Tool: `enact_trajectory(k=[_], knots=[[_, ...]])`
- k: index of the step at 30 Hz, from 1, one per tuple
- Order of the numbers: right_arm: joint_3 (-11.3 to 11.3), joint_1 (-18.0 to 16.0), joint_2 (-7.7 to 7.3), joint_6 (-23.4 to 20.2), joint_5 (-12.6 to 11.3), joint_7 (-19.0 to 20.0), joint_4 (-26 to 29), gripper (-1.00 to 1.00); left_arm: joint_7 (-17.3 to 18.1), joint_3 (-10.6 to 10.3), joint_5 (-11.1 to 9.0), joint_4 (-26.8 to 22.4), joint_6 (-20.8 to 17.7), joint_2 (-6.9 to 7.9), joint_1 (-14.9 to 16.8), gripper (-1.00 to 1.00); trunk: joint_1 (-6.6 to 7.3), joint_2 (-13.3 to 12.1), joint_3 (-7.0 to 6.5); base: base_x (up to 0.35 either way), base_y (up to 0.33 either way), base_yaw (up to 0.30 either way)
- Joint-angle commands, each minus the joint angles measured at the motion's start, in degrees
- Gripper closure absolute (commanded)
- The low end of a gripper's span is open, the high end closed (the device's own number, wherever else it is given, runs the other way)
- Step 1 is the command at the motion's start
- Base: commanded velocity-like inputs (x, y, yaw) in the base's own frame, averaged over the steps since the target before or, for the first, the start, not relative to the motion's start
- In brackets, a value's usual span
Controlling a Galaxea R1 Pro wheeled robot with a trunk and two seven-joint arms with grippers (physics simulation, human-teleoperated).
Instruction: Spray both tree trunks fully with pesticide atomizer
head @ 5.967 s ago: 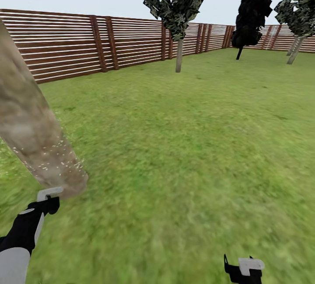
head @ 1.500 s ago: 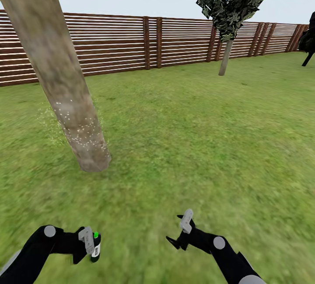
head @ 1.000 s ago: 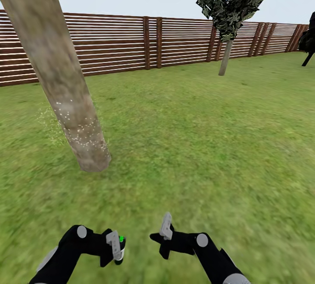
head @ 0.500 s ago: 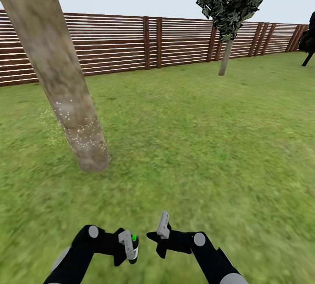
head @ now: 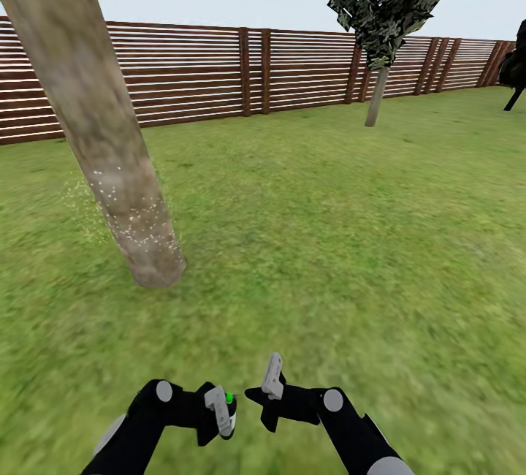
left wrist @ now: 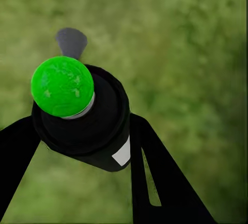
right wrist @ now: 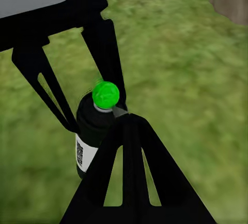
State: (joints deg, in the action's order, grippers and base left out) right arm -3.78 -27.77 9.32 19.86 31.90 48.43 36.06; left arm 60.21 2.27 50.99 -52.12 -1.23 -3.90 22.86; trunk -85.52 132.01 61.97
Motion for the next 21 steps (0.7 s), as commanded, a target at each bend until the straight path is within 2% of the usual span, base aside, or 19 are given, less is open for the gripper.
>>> enact_trajectory(k=[1,10,14,21], knots=[[0.00,0.00,0.00,0.00,0.00,0.00,-0.01,1.00,0.00,-0.04,-0.01,0.00,-0.04,-0.39,0.05,1.00,0.00,0.00,0.00,0.000,0.000,0.000],[0.00,0.00,0.00,0.00,0.00,0.00,0.01,1.00,-0.06,0.01,-0.20,0.00,-0.09,-1.25,0.11,1.00,0.00,0.00,0.00,0.000,0.000,0.000],[0.00,0.00,0.00,0.00,0.00,0.00,0.01,1.00,-0.01,-0.07,-2.34,0.00,-0.04,-1.25,0.14,1.00,0.00,0.00,0.00,0.000,0.000,0.000],[0.00,0.01,0.00,0.00,0.00,0.00,0.03,1.00,0.00,-0.07,-2.65,0.00,0.00,-1.20,0.14,1.00,0.00,0.00,0.00,0.000,0.000,0.000]])
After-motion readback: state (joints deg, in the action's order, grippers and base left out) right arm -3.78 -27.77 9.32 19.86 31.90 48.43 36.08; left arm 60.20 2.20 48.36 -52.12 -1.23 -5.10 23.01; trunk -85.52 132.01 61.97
